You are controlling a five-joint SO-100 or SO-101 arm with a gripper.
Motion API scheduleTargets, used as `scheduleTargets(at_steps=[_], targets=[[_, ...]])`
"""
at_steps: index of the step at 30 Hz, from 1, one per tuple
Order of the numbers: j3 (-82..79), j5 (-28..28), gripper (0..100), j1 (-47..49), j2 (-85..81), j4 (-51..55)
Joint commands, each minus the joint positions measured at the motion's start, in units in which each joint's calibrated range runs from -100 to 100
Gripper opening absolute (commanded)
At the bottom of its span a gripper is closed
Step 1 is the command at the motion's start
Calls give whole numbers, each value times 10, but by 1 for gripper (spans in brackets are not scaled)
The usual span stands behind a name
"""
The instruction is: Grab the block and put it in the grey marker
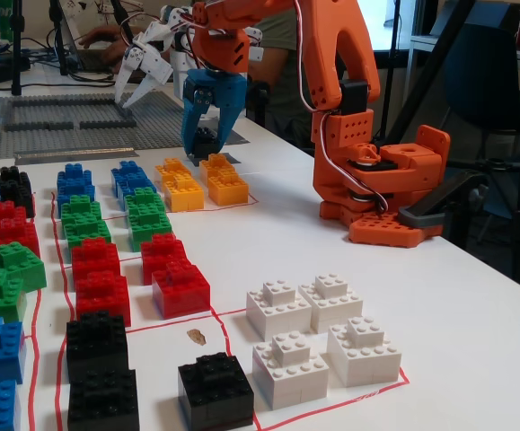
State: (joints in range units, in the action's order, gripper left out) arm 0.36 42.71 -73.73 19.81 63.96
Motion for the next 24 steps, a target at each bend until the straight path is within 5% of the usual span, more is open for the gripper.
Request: scheduleTargets(at_steps=[1, 24], targets=[[44, 13, 0, -21, -45, -9], [-4, 16, 1, -23, -63, 14]])
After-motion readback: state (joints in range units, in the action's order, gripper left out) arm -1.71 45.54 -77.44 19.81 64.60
